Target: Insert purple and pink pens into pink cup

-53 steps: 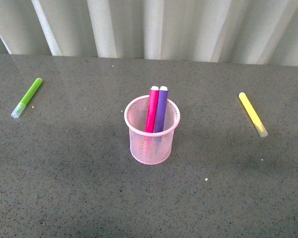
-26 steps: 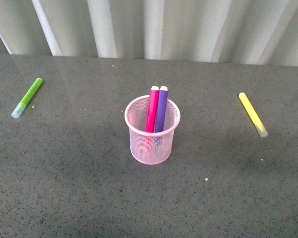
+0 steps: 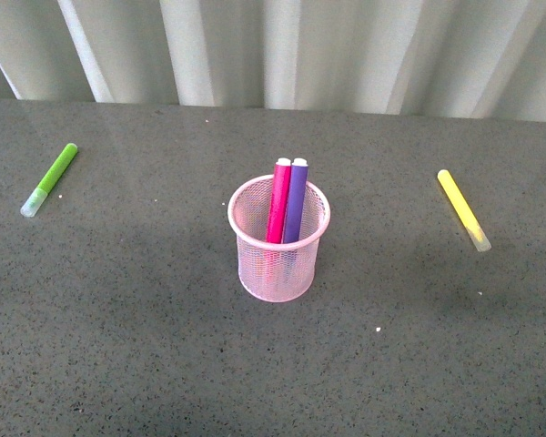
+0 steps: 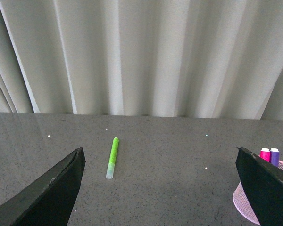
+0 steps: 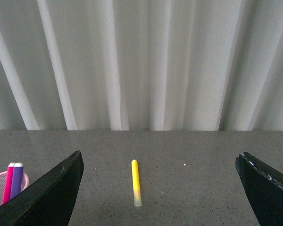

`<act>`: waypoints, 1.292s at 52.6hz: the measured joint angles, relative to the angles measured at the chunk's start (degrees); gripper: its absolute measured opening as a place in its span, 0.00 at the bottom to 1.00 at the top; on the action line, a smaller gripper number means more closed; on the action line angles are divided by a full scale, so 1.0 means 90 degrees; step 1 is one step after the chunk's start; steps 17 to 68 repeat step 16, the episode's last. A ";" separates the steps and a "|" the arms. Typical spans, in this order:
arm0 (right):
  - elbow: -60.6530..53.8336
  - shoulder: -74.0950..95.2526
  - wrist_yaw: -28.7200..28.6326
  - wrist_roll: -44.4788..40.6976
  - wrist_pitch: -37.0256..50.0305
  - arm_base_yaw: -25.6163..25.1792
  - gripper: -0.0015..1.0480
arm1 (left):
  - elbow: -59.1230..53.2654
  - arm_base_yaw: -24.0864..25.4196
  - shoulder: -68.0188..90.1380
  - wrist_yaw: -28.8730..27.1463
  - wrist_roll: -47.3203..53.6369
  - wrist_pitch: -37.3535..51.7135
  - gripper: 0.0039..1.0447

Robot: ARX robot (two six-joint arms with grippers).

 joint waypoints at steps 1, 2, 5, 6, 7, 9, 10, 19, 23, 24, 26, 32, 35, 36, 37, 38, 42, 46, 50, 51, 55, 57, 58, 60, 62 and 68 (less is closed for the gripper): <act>0.0000 0.0000 0.0000 0.0000 0.0002 0.0000 0.93 | 0.0000 0.0000 0.0000 0.0000 0.0000 0.0000 0.94; 0.0000 0.0000 0.0000 0.0000 0.0002 0.0000 0.93 | 0.0000 0.0000 0.0000 0.0000 0.0000 0.0000 0.94; 0.0000 0.0000 0.0000 0.0000 0.0002 0.0000 0.93 | 0.0000 0.0000 0.0000 0.0000 0.0000 0.0000 0.94; 0.0000 0.0000 0.0000 0.0000 0.0002 0.0000 0.93 | 0.0000 0.0000 0.0000 0.0000 0.0000 0.0000 0.94; 0.0000 0.0000 0.0000 0.0000 0.0002 0.0000 0.93 | 0.0000 0.0000 0.0000 0.0000 0.0000 0.0000 0.94; 0.0000 0.0000 0.0000 0.0000 0.0002 0.0000 0.93 | 0.0000 0.0000 0.0000 0.0000 0.0000 0.0000 0.94; 0.0000 0.0000 0.0000 0.0000 0.0002 0.0000 0.93 | 0.0000 0.0000 0.0000 0.0000 0.0000 0.0000 0.94; 0.0000 0.0000 0.0000 0.0000 0.0002 0.0000 0.93 | 0.0000 0.0000 0.0000 0.0000 0.0000 0.0000 0.94; 0.0000 0.0000 0.0000 0.0000 0.0002 0.0000 0.93 | 0.0000 0.0000 0.0000 0.0000 0.0000 0.0000 0.94; 0.0000 0.0000 0.0000 0.0000 0.0002 0.0000 0.93 | 0.0000 0.0000 0.0000 0.0000 0.0000 0.0000 0.94; 0.0000 0.0000 0.0000 0.0000 0.0002 0.0000 0.93 | 0.0000 0.0000 0.0000 0.0000 0.0000 0.0000 0.94; 0.0000 0.0000 0.0000 0.0000 0.0002 0.0000 0.93 | 0.0000 0.0000 0.0000 0.0000 0.0000 0.0000 0.94; 0.0000 0.0000 0.0000 0.0000 0.0002 0.0000 0.93 | 0.0000 0.0000 0.0000 0.0000 0.0000 0.0000 0.94; 0.0000 0.0000 0.0000 0.0000 0.0002 0.0000 0.93 | 0.0000 0.0000 0.0000 0.0000 0.0000 0.0000 0.94; 0.0000 0.0000 0.0000 0.0000 0.0002 0.0000 0.93 | 0.0000 0.0000 0.0000 0.0000 0.0000 0.0000 0.94; 0.0000 0.0000 0.0000 0.0000 0.0002 0.0000 0.93 | 0.0000 0.0000 0.0000 0.0000 0.0000 0.0000 0.94; 0.0000 0.0000 0.0000 0.0000 0.0002 0.0000 0.93 | 0.0000 0.0000 0.0000 0.0000 0.0000 0.0000 0.94; 0.0000 0.0000 0.0000 0.0000 0.0002 0.0000 0.93 | 0.0000 0.0000 0.0000 0.0000 0.0000 0.0000 0.94; 0.0000 0.0000 0.0000 0.0000 0.0002 0.0000 0.93 | 0.0000 0.0000 0.0000 0.0000 0.0000 0.0000 0.94; 0.0000 0.0000 0.0000 0.0000 0.0002 0.0000 0.93 | 0.0000 0.0000 0.0000 0.0000 0.0000 0.0000 0.94; 0.0000 0.0000 0.0000 0.0000 0.0002 0.0000 0.93 | 0.0000 0.0000 0.0000 0.0000 0.0000 0.0000 0.94; 0.0000 0.0000 0.0000 0.0000 0.0002 0.0000 0.93 | 0.0000 0.0000 0.0000 0.0000 0.0000 0.0000 0.94; 0.0000 0.0000 0.0000 0.0000 0.0002 0.0000 0.93 | 0.0000 0.0000 0.0000 0.0000 0.0000 0.0000 0.94; 0.0000 0.0000 0.0000 0.0000 0.0002 0.0000 0.93 | 0.0000 0.0000 0.0000 0.0000 0.0000 0.0000 0.94; 0.0000 0.0000 0.0000 0.0000 0.0002 0.0000 0.93 | 0.0000 0.0000 0.0000 0.0000 0.0000 0.0000 0.94; 0.0000 0.0000 0.0000 0.0000 0.0002 0.0000 0.93 | 0.0000 0.0000 0.0000 0.0000 0.0000 0.0000 0.94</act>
